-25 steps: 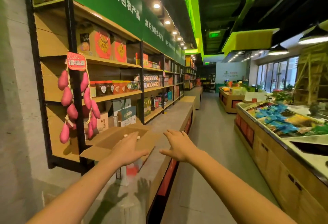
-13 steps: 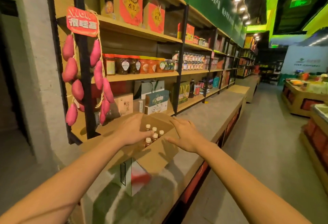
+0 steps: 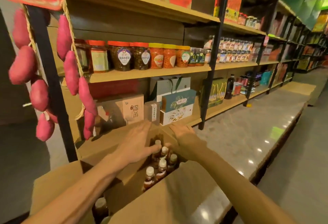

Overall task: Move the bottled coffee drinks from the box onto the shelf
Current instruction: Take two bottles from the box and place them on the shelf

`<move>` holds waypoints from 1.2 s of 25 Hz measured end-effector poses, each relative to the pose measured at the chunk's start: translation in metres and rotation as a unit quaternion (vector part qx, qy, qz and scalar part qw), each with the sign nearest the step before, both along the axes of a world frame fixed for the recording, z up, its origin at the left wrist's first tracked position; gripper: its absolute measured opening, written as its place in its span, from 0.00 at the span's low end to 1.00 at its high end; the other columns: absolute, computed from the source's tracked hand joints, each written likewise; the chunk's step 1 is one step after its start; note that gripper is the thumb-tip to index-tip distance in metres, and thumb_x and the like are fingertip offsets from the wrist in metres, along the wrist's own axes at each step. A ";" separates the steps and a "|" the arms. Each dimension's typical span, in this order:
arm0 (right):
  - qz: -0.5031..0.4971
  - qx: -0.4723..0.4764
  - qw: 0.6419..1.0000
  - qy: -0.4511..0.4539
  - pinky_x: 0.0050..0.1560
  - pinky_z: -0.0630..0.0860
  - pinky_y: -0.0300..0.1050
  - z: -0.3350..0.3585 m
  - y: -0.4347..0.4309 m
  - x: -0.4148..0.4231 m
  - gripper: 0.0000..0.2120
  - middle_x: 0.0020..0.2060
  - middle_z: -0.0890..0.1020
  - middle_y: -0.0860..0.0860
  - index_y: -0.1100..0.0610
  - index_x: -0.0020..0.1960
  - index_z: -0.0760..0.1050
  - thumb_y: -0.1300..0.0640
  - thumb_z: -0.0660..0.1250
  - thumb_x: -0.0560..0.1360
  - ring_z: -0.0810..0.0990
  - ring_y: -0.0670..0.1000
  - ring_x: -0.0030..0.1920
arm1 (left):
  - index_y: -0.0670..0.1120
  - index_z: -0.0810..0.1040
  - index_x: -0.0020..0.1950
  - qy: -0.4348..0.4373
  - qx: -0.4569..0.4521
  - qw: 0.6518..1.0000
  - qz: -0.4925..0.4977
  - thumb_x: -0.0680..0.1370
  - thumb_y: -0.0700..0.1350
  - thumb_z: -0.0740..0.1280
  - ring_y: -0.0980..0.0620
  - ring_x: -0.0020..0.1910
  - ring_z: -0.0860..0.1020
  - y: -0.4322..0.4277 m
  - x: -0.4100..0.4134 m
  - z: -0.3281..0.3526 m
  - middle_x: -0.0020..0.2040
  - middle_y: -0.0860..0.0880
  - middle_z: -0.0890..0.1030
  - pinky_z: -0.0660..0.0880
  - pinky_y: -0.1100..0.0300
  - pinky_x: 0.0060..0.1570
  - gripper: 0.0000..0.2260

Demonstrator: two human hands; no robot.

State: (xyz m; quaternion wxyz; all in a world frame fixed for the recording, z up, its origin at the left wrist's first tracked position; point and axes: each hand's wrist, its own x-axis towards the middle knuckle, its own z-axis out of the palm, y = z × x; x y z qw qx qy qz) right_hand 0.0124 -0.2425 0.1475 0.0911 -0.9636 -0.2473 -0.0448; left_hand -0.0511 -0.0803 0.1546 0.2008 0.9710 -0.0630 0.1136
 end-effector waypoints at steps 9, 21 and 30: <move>0.269 0.056 0.961 0.031 0.75 0.44 0.48 -0.049 0.020 0.156 0.35 0.77 0.52 0.49 0.52 0.77 0.50 0.42 0.60 0.77 0.50 0.49 0.77 | 0.49 0.49 0.77 0.021 0.019 0.973 0.230 0.75 0.62 0.62 0.50 0.76 0.55 0.003 0.101 -0.050 0.78 0.49 0.54 0.54 0.56 0.74 0.38; 0.318 -0.082 0.854 0.403 0.73 0.60 0.45 -0.179 0.024 0.196 0.40 0.74 0.61 0.49 0.49 0.76 0.53 0.50 0.71 0.71 0.60 0.49 0.73 | 0.46 0.47 0.77 0.340 -0.126 0.912 0.195 0.73 0.58 0.68 0.50 0.75 0.56 0.015 0.099 -0.181 0.77 0.47 0.57 0.54 0.59 0.72 0.41; 0.377 -0.237 0.822 0.355 0.57 0.75 0.52 -0.195 0.050 0.220 0.15 0.50 0.81 0.49 0.53 0.53 0.77 0.59 0.74 0.67 0.78 0.51 0.53 | 0.49 0.63 0.72 0.347 -0.275 0.879 0.175 0.72 0.49 0.73 0.60 0.63 0.66 0.010 0.106 -0.230 0.65 0.56 0.69 0.61 0.80 0.53 0.31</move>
